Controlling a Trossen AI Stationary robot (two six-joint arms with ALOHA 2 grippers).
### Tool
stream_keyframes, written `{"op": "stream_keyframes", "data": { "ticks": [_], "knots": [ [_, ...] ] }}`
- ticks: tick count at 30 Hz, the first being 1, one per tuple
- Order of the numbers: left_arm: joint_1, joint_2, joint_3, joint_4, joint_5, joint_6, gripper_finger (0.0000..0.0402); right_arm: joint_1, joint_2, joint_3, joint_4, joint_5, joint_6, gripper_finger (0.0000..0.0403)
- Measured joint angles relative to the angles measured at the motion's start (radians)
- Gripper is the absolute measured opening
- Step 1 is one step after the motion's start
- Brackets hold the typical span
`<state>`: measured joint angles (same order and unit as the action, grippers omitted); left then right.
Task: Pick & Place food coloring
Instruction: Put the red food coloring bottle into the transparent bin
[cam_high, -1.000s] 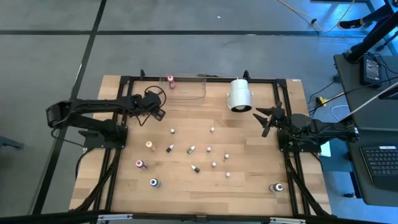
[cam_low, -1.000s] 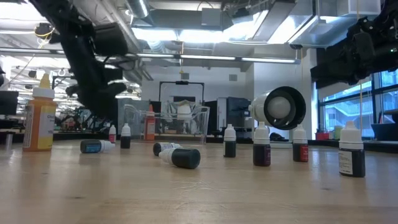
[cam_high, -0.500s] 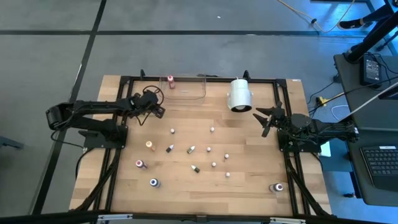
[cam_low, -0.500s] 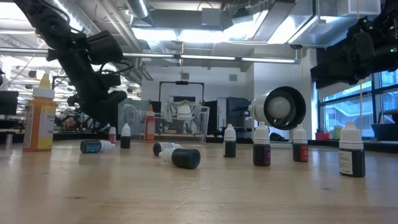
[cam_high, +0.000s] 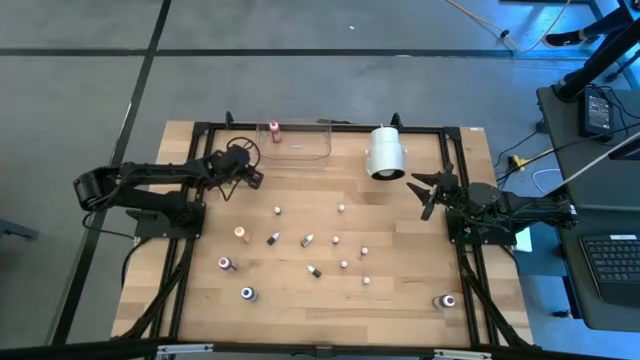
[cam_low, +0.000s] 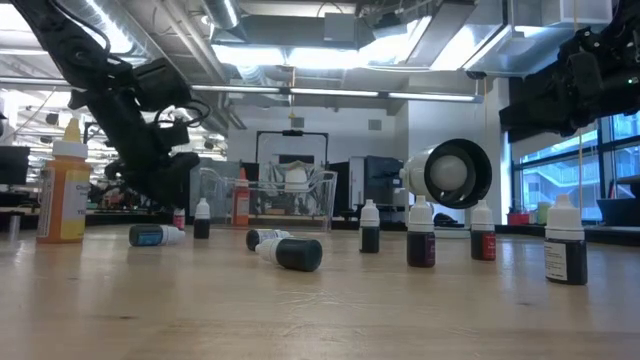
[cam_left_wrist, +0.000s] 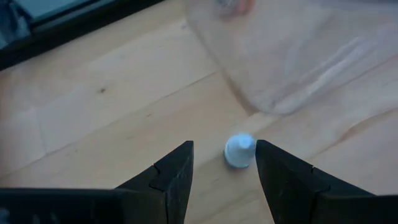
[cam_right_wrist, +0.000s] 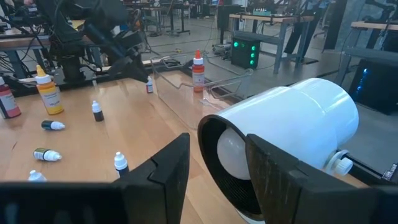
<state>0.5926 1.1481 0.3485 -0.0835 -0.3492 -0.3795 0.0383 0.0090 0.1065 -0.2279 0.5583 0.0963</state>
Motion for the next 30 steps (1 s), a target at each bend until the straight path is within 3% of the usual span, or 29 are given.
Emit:
{"op": "stream_keyframes", "data": {
  "ticks": [30],
  "knots": [
    [-0.001,0.121,-0.001,0.134,0.034,0.079,0.0169,0.0,0.0,0.0,0.0,0.0,0.0,0.0158]
  ]
}}
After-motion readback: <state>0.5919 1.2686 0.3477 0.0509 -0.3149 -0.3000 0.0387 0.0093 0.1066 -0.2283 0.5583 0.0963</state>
